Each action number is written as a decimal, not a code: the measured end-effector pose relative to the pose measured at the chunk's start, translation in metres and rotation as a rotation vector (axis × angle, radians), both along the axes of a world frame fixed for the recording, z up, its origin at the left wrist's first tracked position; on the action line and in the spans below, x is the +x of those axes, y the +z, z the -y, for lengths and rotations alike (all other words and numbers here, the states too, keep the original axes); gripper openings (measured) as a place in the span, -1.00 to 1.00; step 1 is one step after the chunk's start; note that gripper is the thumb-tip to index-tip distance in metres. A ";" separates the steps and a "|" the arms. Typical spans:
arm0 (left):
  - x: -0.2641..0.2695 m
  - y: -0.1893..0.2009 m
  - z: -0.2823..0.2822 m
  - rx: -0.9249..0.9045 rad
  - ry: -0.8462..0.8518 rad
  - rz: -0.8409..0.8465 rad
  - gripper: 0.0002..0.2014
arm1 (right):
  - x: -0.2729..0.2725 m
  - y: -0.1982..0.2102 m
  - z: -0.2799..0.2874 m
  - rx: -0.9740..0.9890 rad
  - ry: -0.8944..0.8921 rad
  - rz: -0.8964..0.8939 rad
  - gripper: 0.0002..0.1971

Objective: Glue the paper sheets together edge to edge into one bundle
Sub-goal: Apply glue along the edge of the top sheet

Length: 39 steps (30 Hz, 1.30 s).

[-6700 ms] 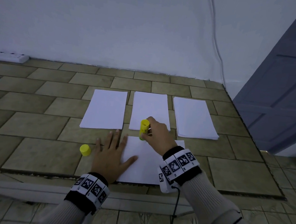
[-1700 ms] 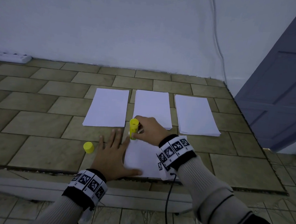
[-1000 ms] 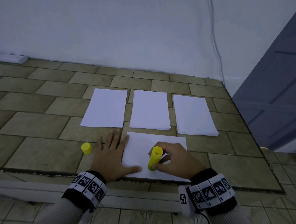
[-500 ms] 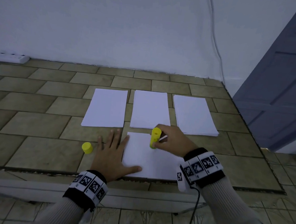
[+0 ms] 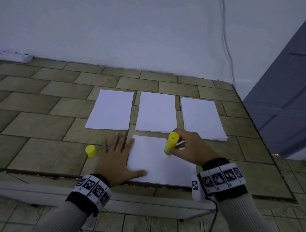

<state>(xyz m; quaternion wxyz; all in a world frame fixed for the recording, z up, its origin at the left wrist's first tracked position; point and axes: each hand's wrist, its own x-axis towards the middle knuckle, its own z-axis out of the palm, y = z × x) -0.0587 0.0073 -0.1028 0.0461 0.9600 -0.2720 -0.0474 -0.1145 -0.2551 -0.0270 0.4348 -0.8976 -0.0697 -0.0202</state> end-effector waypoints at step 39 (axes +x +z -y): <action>0.000 -0.001 0.000 0.001 -0.003 0.004 0.32 | -0.008 0.004 0.054 -0.272 -0.407 -0.058 -0.52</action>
